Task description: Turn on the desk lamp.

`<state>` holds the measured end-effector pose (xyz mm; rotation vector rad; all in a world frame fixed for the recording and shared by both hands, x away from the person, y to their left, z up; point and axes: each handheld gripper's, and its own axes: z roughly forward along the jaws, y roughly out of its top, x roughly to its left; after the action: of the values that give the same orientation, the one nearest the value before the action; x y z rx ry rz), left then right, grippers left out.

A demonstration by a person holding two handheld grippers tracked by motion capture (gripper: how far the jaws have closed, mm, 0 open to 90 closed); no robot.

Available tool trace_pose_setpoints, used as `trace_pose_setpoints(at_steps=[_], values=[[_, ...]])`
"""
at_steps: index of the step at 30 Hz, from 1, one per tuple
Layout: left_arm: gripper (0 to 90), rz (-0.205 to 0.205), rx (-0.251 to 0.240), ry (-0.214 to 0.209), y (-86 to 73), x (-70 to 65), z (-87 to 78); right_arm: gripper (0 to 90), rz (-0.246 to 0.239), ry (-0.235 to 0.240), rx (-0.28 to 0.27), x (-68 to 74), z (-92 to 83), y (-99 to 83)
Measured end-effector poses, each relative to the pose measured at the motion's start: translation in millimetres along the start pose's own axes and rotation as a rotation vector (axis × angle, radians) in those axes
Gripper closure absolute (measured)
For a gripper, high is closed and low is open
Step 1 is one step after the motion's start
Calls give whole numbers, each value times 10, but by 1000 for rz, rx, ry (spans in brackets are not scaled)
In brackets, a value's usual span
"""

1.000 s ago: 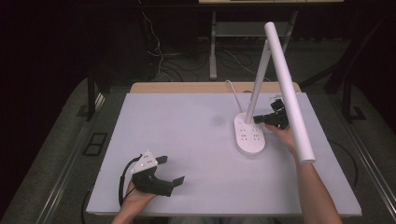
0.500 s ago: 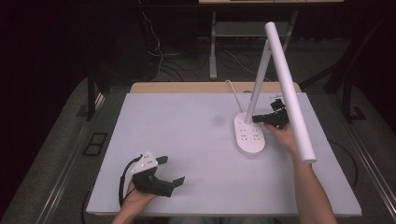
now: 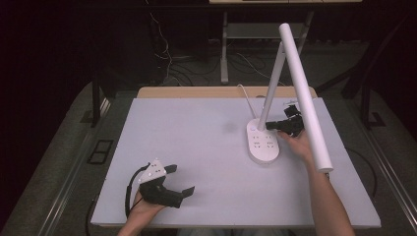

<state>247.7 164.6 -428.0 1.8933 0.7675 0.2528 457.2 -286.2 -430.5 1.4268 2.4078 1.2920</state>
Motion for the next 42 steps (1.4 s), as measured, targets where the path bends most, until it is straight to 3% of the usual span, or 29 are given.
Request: trace_pose_setpoints(at_steps=[13,30,42], values=[[9,-8,-2,4,0,9,1,898,-13,-13,7,13,-57,26],[9,-10,-4,7,2,11,7,897,8,-55,-14,-23,-350,35],[9,-3,-9,2,10,1,-5,897,1,-55,-54,152,-550,42]])
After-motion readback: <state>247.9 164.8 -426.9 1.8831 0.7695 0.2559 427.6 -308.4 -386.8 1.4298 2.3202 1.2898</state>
